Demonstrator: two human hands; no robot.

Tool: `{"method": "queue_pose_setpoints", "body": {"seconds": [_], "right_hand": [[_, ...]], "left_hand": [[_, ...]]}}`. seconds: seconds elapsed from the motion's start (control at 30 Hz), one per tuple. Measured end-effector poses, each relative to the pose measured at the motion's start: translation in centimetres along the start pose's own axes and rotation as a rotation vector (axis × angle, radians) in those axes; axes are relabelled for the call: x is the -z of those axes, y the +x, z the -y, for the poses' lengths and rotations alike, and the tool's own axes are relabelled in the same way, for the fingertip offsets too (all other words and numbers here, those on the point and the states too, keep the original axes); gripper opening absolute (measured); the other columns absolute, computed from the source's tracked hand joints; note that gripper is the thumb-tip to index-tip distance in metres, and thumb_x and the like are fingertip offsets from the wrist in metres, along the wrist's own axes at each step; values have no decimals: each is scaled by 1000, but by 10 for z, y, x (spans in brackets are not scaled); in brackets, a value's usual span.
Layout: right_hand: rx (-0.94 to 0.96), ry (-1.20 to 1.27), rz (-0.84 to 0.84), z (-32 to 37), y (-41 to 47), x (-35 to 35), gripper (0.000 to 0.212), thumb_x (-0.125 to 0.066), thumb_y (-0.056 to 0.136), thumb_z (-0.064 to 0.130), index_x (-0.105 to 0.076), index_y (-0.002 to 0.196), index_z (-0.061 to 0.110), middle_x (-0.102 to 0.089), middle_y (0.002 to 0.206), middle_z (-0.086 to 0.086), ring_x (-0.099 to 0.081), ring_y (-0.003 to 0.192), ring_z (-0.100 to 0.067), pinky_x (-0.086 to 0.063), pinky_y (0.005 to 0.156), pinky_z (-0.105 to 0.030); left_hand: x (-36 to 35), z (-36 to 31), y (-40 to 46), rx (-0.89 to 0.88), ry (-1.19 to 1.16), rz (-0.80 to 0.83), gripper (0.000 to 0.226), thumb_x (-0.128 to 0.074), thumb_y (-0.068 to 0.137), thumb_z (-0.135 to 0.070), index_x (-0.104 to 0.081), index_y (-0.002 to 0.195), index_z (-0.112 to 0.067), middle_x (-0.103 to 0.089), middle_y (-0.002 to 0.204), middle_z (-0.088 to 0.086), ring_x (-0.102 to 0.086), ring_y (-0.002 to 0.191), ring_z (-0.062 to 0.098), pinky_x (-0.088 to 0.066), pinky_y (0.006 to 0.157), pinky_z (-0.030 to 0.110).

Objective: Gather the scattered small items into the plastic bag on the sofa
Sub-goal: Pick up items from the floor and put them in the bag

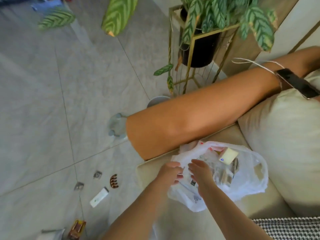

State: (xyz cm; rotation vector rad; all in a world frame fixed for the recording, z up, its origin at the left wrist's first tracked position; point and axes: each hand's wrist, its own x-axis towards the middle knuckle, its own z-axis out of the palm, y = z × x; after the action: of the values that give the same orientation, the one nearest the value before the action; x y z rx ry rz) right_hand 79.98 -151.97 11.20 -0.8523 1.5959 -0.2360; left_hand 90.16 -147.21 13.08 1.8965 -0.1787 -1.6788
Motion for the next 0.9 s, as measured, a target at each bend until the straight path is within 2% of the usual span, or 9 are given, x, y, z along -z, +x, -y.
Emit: {"method": "queue_pose_setpoints", "body": {"seconds": [0.07,0.17,0.3,0.43,0.53,0.6,0.67,0.8,0.9], "right_hand": [[67,-66,44,0,-12,-30,39,-54,88,9,-53,127,10,-60,120,-11,-55,110,-26,-44,99,-39],[175,-207,79,-1,-34,-78,27,-53,86,7,-59,112,13,-61,97,-13,-54,86,-21,-46,79,-35],[293,-470,160,-8,-64,-145,15,-53,86,6,-52,94,20,-53,81,0,-49,79,-17,-34,68,-24],[358,-660,275,-20,-87,-217,32,-51,82,-1,-39,64,23,-39,62,6,-38,58,-8,-29,51,-16],[335,-731,333,-37,-99,-268,12,-58,85,5,-59,94,13,-54,83,-3,-51,74,-15,-40,60,-19],[335,-787,348,-49,-99,-298,26,-62,86,10,-59,111,9,-56,93,-2,-54,87,-17,-41,75,-23],[349,-875,373,-57,-101,-325,29,-62,86,16,-58,115,12,-60,100,-1,-56,93,-16,-36,77,-18],[374,-994,426,-68,-95,-371,32,-62,85,19,-57,116,13,-64,112,-5,-59,102,-19,-39,84,-21],[395,-1066,476,-70,-88,-400,31,-61,86,18,-57,116,12,-63,113,-5,-58,101,-18,-38,83,-20]], "left_hand": [[30,8,-9,2,-47,-36,31,-48,94,-7,-54,124,-9,-63,102,8,-61,86,18,-48,76,26],[83,27,-18,-3,-94,-93,30,-51,91,-5,-55,120,-11,-61,97,7,-58,71,13,-44,64,22],[162,60,-27,9,-191,-170,25,-56,87,-4,-58,109,-15,-61,81,4,-57,64,12,-41,59,22],[241,103,-35,21,-191,-238,23,-54,91,-8,-56,112,-17,-57,79,-4,-56,64,8,-46,48,14],[293,138,-36,41,-190,-290,32,-53,93,-11,-55,125,-7,-59,87,-2,-56,66,6,-50,56,16],[320,159,-35,61,-225,-328,30,-52,92,-4,-56,122,0,-59,80,0,-59,55,3,-48,46,12],[344,174,-34,81,-297,-366,26,-51,91,4,-58,117,3,-55,69,2,-56,39,0,-40,35,9],[381,199,-22,136,-414,-446,24,-54,90,1,-62,112,-2,-58,71,3,-55,57,11,-40,35,8],[401,216,-11,184,-454,-470,26,-52,91,0,-60,116,-2,-62,84,11,-55,59,11,-43,39,9]]}}
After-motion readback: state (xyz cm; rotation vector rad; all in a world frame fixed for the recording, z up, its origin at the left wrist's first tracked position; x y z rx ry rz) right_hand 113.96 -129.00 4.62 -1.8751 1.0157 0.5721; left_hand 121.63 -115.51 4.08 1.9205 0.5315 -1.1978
